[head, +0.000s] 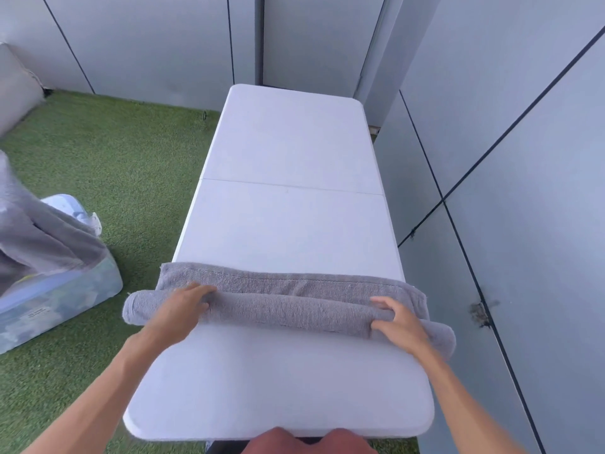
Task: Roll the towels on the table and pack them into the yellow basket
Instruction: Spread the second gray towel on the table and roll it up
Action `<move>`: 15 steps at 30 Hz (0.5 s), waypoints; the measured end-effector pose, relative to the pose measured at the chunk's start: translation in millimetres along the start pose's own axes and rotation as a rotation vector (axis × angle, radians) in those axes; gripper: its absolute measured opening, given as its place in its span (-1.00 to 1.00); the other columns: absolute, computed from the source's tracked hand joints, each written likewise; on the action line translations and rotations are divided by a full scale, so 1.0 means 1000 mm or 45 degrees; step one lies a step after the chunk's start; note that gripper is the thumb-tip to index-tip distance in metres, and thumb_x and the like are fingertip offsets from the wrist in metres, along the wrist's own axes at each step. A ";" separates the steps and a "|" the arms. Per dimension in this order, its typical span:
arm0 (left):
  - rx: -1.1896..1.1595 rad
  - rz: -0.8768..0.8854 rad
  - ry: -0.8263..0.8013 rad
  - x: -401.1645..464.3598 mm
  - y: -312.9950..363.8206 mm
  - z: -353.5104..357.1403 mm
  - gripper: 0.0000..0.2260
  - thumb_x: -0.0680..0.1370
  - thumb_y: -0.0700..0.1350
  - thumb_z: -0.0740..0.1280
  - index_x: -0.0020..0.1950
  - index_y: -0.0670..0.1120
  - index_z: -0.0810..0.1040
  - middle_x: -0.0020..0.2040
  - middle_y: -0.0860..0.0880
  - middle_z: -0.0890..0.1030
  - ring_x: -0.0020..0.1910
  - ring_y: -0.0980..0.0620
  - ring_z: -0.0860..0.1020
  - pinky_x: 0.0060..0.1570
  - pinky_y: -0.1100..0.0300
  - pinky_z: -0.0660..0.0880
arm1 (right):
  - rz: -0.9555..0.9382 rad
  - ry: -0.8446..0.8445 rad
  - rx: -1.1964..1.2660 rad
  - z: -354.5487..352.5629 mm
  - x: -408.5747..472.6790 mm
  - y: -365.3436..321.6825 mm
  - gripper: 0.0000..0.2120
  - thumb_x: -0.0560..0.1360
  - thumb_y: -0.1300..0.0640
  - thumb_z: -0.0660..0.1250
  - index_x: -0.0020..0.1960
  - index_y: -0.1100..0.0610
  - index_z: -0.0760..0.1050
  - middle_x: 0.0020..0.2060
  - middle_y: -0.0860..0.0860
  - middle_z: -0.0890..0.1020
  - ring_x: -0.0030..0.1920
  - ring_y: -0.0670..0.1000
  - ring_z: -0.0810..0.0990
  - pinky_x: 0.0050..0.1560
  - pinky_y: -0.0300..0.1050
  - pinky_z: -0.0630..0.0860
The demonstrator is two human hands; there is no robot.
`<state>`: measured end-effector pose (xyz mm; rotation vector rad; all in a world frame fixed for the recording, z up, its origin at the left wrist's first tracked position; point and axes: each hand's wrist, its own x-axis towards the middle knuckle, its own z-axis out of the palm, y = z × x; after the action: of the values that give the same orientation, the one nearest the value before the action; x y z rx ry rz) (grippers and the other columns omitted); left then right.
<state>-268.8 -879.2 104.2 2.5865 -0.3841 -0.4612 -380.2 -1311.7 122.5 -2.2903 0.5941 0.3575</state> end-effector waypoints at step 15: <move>0.352 0.139 0.134 -0.017 -0.006 0.022 -0.49 0.37 -0.25 0.50 0.30 -0.10 0.49 0.11 -0.03 0.57 0.14 -0.13 0.52 0.23 0.08 0.33 | -0.304 0.095 -0.705 0.015 -0.020 0.016 -0.52 0.50 -0.05 0.35 0.39 -0.06 0.33 0.24 -0.15 0.47 0.33 -0.05 0.35 0.37 -0.05 0.17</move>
<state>-291.0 -876.9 87.1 2.8224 -0.5850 -0.2468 -406.4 -1304.5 110.7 -2.8793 0.2674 0.3522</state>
